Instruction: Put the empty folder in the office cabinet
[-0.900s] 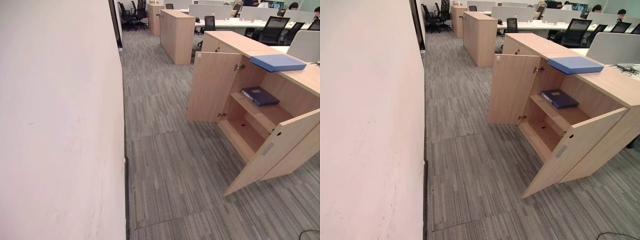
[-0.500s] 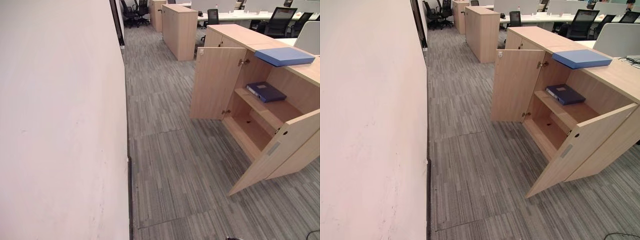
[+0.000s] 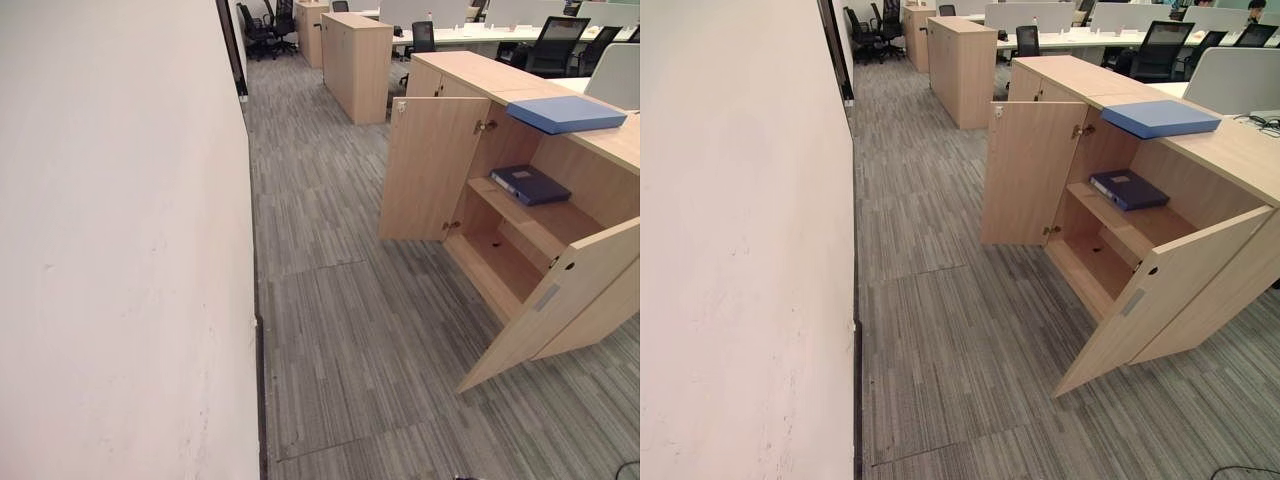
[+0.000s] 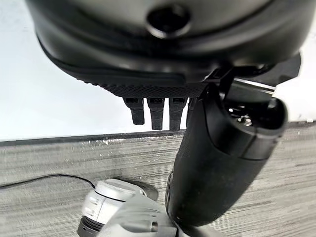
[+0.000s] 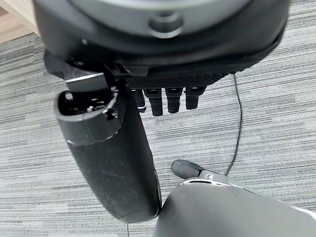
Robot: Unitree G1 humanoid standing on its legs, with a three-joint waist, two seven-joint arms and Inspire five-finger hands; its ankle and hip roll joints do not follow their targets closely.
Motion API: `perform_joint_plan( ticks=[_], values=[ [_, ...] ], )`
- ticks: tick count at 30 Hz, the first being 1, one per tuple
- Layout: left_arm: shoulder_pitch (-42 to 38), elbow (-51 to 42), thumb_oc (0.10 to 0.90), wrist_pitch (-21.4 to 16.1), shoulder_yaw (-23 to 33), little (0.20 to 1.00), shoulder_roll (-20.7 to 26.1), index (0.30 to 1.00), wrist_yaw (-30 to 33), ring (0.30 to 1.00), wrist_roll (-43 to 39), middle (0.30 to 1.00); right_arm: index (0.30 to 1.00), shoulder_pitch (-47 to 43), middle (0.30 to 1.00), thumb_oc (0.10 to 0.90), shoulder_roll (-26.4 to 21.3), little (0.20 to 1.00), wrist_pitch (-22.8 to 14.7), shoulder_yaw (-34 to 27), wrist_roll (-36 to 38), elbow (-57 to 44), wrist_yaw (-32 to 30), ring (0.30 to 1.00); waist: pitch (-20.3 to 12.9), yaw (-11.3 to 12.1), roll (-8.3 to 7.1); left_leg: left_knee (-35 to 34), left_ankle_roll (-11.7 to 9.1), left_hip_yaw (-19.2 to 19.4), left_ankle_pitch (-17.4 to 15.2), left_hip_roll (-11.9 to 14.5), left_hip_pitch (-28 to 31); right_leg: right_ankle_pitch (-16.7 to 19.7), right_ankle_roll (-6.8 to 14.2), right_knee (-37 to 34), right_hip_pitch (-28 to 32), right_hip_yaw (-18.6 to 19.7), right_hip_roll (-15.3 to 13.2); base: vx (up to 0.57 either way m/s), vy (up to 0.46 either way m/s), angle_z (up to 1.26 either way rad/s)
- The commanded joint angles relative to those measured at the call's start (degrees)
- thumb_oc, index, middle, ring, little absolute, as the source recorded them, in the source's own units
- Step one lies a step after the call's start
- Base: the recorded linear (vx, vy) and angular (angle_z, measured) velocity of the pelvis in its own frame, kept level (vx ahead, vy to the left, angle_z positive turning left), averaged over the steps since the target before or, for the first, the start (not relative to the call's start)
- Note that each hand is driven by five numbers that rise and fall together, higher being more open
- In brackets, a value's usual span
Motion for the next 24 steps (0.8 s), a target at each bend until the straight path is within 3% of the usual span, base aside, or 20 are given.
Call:
perform_joint_plan(
  ticks=[1, 11, 24],
  values=[
    [-2.07, 4.0, 0.8, -0.05, -1.0, 0.9, -1.14, 0.9, 0.11, 0.9, 5.73, 0.9, 0.9, -0.47, 0.9, 0.8, -2.19, 0.9, 0.54, 4.11, -3.29, 2.84, 0.23, 0.9, -1.44, -0.93, -1.0, -1.56, -0.24, -5.78, -0.62, -3.47, -1.96, -1.2, 4.09, 0.38, 0.1, 0.16, 0.44, 0.0, 0.0, 0.0],
    [-3.54, 4.84, 0.8, 0.49, -5.83, 0.9, -1.33, 0.9, -0.52, 0.9, 13.03, 0.9, 0.9, -1.09, 0.9, 0.8, -3.02, 0.9, 0.91, 4.98, -5.31, 3.64, 0.9, 0.9, -1.47, -2.18, -0.33, -1.56, -0.16, -4.98, -1.15, -3.19, -1.51, -1.14, 3.97, 0.38, 0.14, 0.68, 0.53, 0.0, 0.006, -0.06],
    [-3.92, 6.03, 0.8, 0.82, -5.94, 0.9, -0.95, 0.9, 0.41, 0.9, 14.65, 0.9, 0.9, -1.03, 0.9, 0.8, -3.45, 0.9, 0.78, 5.18, -5.19, 3.33, 1.19, 0.9, -1.36, -2.3, -0.37, -1.56, -0.22, -4.85, -1.61, -3.0, -0.97, -1.38, 3.91, 0.38, 0.61, 0.77, 0.5, 0.0, 0.0, 0.0]
  ],
)
